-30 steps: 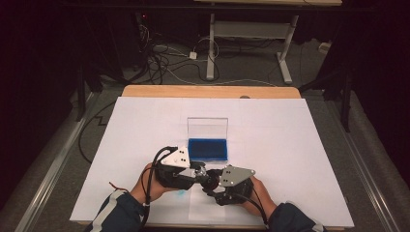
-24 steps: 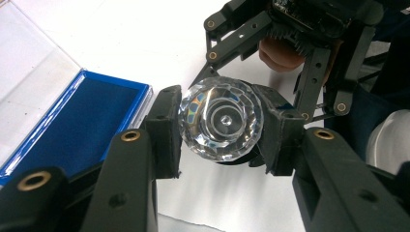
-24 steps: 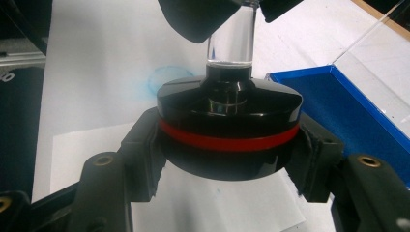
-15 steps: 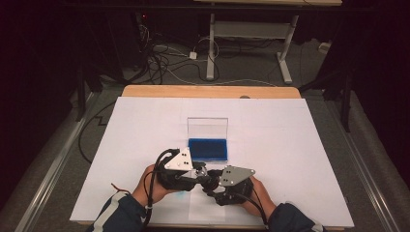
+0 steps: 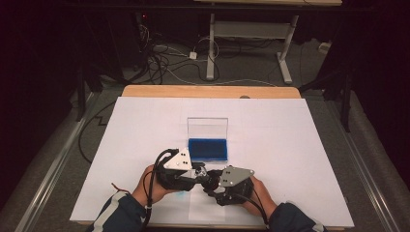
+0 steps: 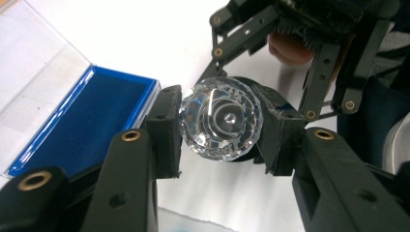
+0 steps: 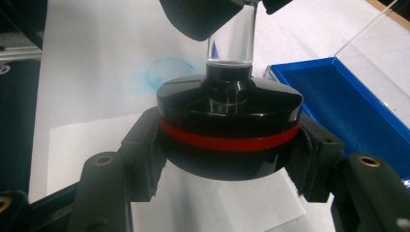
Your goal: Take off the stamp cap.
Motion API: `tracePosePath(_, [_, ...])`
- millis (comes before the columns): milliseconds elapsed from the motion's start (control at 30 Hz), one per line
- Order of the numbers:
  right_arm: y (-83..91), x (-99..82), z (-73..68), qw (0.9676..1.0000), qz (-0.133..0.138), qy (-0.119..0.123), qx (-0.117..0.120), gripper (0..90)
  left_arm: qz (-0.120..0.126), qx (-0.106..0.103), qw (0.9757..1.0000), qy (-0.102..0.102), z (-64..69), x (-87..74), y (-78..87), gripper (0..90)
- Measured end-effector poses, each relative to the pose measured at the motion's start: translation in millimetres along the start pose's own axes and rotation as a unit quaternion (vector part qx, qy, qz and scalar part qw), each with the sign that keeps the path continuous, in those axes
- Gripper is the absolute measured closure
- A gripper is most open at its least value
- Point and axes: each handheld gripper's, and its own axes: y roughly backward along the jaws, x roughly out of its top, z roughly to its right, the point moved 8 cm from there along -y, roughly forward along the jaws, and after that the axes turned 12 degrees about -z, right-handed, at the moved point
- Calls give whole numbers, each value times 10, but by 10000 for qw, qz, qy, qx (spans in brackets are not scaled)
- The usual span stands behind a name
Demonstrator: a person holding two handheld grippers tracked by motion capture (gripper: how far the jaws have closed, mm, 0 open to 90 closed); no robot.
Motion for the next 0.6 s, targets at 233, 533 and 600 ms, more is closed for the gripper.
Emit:
tracePosePath(233, [-14,-8,-1,10000,-44,7,-34,393,-41,43,10000,25,7,-15,-16,551])
tracePosePath(533, [11,6,-3,9999,-16,91,-90,393,-14,21,10000,52,1,-43,9,551])
tracePosePath(600, [15,4,-2,9999,-21,108,-87,393,49,31,9999,90,-2,-41,14,552])
